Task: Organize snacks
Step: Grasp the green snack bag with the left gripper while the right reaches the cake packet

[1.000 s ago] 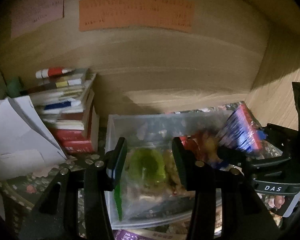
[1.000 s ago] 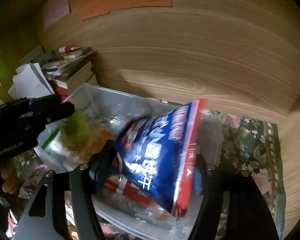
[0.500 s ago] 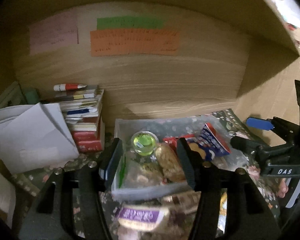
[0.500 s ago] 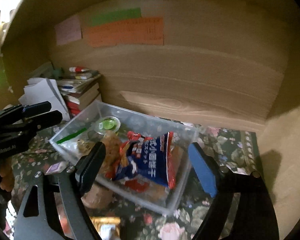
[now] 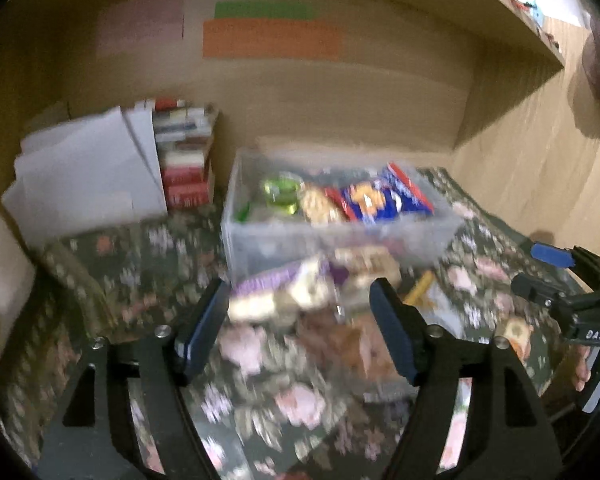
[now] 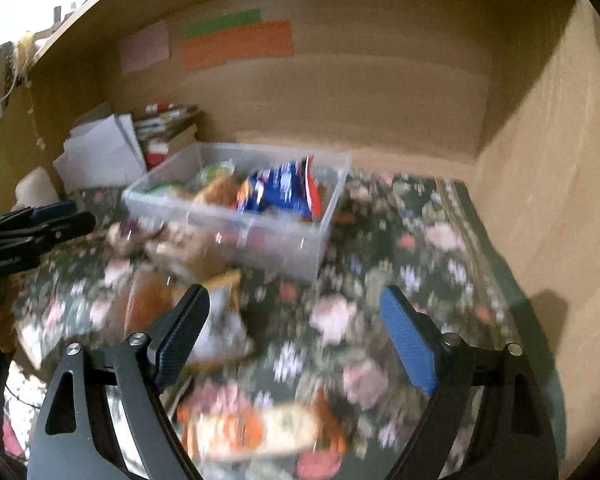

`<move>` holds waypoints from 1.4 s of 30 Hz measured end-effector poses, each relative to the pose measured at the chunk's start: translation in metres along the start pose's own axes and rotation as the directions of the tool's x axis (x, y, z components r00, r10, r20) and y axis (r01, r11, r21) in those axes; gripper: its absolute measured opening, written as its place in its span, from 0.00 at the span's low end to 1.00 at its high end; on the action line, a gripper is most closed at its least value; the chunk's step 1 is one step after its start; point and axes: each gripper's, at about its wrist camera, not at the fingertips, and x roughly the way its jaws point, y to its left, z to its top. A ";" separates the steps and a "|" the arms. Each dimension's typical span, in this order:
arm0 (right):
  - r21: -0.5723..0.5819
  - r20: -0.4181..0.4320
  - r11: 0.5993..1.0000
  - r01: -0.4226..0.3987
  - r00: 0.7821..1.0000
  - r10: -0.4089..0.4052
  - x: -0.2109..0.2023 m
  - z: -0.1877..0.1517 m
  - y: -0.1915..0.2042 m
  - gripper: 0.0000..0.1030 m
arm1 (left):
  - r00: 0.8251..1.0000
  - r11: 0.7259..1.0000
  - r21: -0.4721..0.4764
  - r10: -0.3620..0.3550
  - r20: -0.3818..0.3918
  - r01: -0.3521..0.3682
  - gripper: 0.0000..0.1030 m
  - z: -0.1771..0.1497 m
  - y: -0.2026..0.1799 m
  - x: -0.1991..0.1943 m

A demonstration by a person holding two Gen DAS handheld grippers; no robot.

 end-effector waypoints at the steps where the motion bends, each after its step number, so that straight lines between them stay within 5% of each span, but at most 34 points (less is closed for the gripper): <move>1: -0.001 -0.009 1.000 -0.012 1.000 0.012 -0.002 -0.008 0.002 0.84 | 1.000 1.000 -0.010 -0.004 -0.014 0.004 0.71 -0.009 -0.001 -0.001; 6: -0.003 -0.039 0.999 -0.039 0.999 0.038 -0.003 -0.037 0.010 0.92 | 0.998 0.999 -0.033 -0.002 -0.056 0.000 0.71 -0.038 -0.012 0.000; 14: 0.020 -0.066 0.998 -0.060 0.996 0.061 -0.009 -0.067 0.009 0.92 | 0.994 0.999 -0.031 -0.029 -0.105 0.026 0.71 -0.074 -0.042 -0.003; 32: 0.012 -0.081 0.995 -0.103 0.991 0.104 -0.001 -0.077 0.003 0.99 | 0.984 0.994 0.014 -0.105 -0.145 0.108 0.70 -0.080 -0.093 0.032; 37: 0.007 -0.087 0.993 -0.114 0.990 0.115 0.012 -0.073 0.004 0.99 | 0.976 0.987 0.022 -0.151 -0.157 0.157 0.40 -0.080 -0.094 0.041; 42: 0.014 -0.077 0.992 -0.129 0.989 0.130 0.017 -0.071 0.001 0.97 | 0.976 0.986 0.040 -0.157 -0.149 0.165 0.40 -0.080 -0.097 0.045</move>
